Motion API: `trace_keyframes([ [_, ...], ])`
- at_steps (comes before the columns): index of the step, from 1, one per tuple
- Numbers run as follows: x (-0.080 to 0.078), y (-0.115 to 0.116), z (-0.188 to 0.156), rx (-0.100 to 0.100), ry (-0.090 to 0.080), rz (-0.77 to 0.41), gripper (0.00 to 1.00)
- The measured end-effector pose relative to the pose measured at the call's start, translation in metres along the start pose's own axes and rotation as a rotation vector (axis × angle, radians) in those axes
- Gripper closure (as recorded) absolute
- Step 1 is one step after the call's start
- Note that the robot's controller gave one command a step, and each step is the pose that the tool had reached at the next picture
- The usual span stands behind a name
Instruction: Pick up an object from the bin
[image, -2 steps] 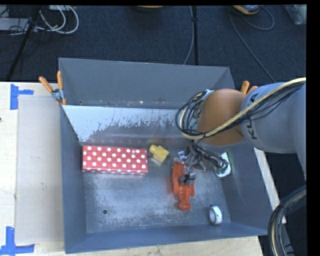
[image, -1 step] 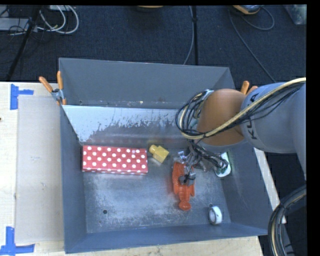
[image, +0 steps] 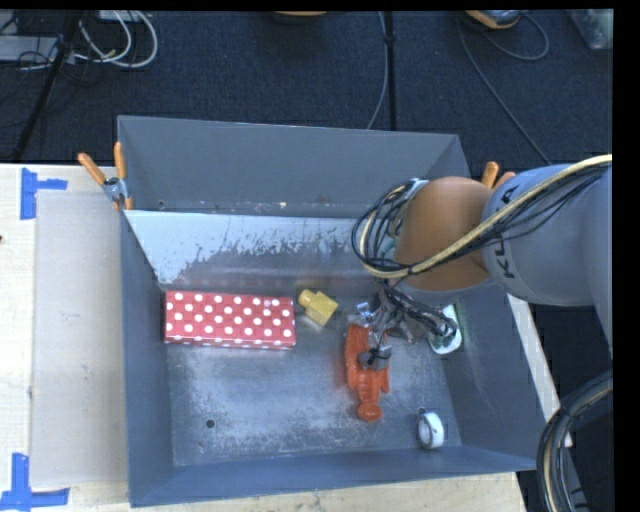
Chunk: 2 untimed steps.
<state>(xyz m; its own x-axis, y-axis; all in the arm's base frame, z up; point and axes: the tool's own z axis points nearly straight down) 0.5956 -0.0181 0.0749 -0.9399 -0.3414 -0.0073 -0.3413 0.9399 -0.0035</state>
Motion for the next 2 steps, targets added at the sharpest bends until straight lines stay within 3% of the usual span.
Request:
trace_keyframes([
  [1,0.0349,-0.0391,-0.0044,0.005,-0.012,-0.303,1.0],
  [2,0.0349,-0.0391,-0.0044,0.005,-0.012,-0.304,1.0],
])
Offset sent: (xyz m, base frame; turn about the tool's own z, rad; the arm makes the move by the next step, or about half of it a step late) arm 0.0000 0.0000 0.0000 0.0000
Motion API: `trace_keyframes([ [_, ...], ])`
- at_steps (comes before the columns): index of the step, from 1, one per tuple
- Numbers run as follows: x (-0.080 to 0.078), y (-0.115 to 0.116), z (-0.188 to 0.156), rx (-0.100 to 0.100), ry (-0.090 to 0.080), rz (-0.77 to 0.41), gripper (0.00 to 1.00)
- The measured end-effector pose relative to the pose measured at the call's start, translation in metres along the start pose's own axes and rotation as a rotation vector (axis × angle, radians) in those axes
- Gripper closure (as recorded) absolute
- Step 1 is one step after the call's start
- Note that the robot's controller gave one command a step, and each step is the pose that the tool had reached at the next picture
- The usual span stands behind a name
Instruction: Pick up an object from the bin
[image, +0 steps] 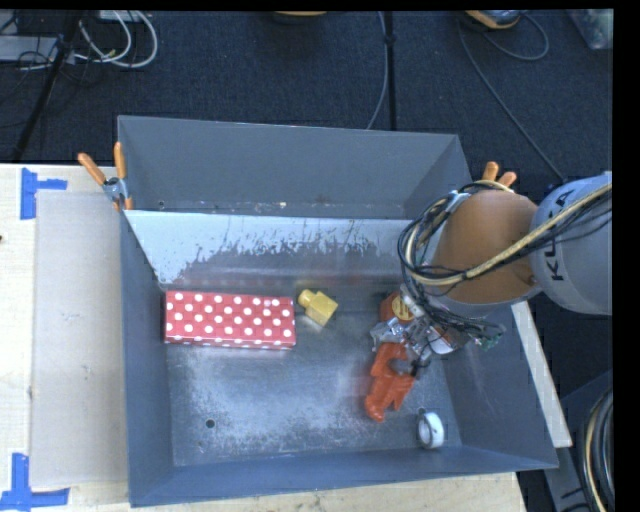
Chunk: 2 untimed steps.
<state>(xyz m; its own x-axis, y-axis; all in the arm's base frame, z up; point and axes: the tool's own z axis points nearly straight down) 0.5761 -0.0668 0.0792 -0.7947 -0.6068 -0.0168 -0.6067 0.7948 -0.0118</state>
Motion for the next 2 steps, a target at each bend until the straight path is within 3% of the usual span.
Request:
trace_keyframes([
  [1,0.0405,-0.0151,-0.1158,0.001,-0.002,-0.539,1.0],
  [2,0.0407,-0.0145,-0.1145,-0.002,-0.002,-0.537,1.0],
])
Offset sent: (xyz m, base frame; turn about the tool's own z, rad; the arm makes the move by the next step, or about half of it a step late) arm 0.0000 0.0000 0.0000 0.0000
